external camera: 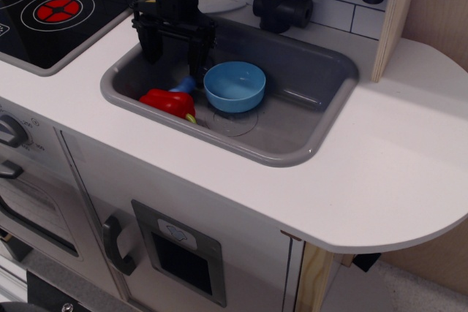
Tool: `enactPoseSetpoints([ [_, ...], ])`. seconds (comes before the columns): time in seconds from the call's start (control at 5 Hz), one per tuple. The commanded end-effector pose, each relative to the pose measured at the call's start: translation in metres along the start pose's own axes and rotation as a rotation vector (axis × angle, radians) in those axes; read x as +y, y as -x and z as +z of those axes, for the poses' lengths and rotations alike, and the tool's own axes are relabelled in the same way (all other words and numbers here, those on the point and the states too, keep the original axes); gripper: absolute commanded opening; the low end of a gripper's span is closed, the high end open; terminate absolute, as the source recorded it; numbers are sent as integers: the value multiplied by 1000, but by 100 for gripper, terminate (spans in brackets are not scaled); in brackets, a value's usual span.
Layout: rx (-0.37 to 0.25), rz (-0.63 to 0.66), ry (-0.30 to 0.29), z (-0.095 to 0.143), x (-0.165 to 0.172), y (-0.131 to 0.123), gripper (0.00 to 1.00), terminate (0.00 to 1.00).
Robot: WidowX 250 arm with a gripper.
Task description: Take spoon out of bowl sink
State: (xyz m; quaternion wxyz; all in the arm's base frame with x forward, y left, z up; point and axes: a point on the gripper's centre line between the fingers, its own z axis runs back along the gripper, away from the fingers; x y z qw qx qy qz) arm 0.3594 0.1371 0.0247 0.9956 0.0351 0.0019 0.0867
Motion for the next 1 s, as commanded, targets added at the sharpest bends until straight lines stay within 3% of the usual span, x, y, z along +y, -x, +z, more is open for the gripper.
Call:
enactPoseSetpoints([
  [0.0,-55,32,31,40,3,-17,100,0],
  [0.4,-65,16,104,66,-2,-17,100,0],
  [0.6,-65,16,104,66,-2,-17,100,0],
  [0.8,-65,16,104,66,-2,-17,100,100],
])
